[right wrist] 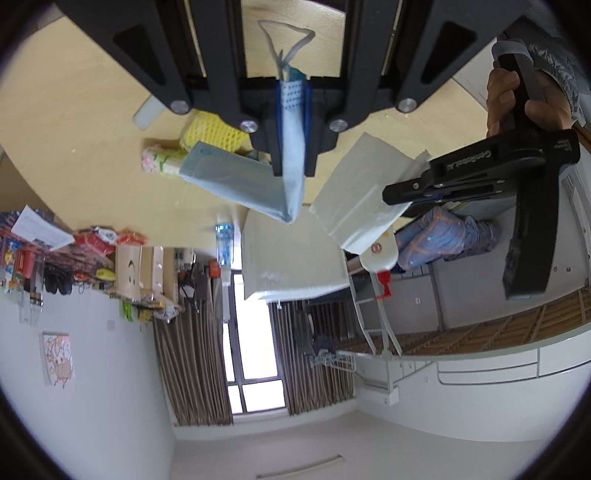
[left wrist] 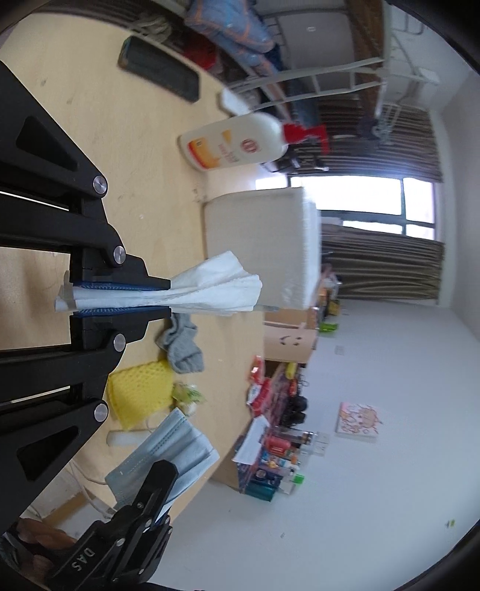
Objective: Organize soft objects
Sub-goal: 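Carry the paper towels with the left tool while the right tool carries the mask to the foam box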
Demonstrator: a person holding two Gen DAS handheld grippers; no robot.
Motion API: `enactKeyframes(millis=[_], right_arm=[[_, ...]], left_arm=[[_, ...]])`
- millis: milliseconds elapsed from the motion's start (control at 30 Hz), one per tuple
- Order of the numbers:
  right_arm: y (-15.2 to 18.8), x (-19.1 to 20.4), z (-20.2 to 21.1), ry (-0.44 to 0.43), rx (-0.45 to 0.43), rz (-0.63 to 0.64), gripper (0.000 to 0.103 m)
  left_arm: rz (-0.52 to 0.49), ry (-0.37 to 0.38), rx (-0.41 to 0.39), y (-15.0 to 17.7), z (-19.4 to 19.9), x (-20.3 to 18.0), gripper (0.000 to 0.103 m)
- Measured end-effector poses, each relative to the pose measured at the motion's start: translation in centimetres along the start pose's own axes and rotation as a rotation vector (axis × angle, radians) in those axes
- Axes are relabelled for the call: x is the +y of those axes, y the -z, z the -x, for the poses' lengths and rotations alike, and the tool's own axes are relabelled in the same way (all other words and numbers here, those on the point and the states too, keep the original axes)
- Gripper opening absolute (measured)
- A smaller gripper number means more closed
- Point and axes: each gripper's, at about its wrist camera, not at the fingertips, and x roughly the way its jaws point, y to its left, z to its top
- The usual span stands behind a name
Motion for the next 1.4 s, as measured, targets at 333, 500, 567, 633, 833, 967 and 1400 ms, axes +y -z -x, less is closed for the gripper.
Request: enactKeyframes(millis=[333, 500, 567, 633, 833, 967, 1400], right_arm=[[-1.3, 0.7, 3.4, 0.008, -0.118, 0.022, 0.011], [-1.7, 1.3, 4.4, -0.004, -0.158, 0.043, 0.011], [-1.8, 1.5, 4.7, -0.009, -0.168, 0.048, 0.011], [-2.0, 1.6, 4.8, -0.016, -0.181, 0.054, 0.011], [-2.6, 1.7, 4.5, -0.026, -0.199, 0.06, 0.011], [-3.2, 1.8, 3.5, -0.041, -0.201, 0.065, 0.011], [-6.8, 3.3, 0.9, -0.077, -0.216, 0.119, 0.011]], left_arm=[[-0.06, -0.034, -0.159, -0.9, 5.8, -1.3, 0.008], [-0.078, -0.058, -0.229, -0.9, 8.1, -1.6, 0.008], [-0.086, -0.075, -0.254, -0.9, 8.9, -1.8, 0.008], [-0.095, -0.106, -0.27, -1.0, 9.4, -1.9, 0.008], [-0.086, -0.16, -0.294, -1.3, 10.2, -1.3, 0.008], [-0.086, -0.184, -0.304, -1.8, 10.2, -0.9, 0.008], [-0.079, -0.208, -0.318, -5.6, 8.9, 0.5, 0.008]])
